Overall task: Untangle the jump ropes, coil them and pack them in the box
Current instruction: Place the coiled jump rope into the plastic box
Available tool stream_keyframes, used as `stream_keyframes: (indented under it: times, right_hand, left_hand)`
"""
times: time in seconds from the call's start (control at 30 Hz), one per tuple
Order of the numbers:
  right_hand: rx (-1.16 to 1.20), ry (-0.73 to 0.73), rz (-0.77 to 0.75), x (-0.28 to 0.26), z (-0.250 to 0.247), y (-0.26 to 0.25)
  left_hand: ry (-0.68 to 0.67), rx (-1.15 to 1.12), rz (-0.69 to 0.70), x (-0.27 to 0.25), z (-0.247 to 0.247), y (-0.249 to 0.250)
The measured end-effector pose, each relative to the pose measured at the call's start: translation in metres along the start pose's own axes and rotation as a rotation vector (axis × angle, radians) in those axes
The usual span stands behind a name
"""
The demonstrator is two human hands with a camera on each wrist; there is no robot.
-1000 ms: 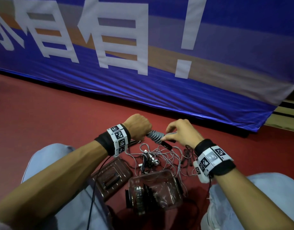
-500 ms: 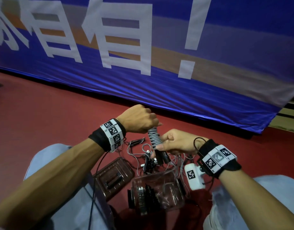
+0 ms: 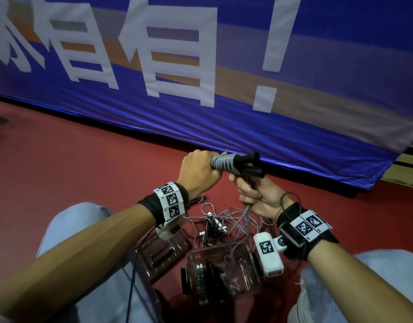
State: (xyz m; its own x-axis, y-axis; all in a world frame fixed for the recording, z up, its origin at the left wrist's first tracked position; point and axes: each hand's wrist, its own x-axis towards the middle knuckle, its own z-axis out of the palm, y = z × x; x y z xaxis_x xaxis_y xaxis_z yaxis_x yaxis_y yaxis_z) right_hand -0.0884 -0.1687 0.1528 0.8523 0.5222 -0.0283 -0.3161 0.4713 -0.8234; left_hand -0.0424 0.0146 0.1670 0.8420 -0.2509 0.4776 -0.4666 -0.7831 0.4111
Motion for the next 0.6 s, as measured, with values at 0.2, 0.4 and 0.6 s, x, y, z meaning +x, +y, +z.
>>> stream_keyframes:
  times: [0.2, 0.4, 0.6]
  right_hand:
    - [0.078, 0.311, -0.049, 0.011, 0.004, 0.002]
    - [0.138, 0.49, 0.028, 0.021, -0.003, 0.013]
    - [0.26, 0.658, 0.274, 0.027, -0.019, 0.029]
  left_hand:
    - [-0.172, -0.104, -0.313, -0.008, 0.019, 0.011]
    - [-0.291, 0.161, -0.315, 0.0, 0.025, 0.005]
    - [-0.459, 0.529, -0.226, -0.006, 0.047, -0.001]
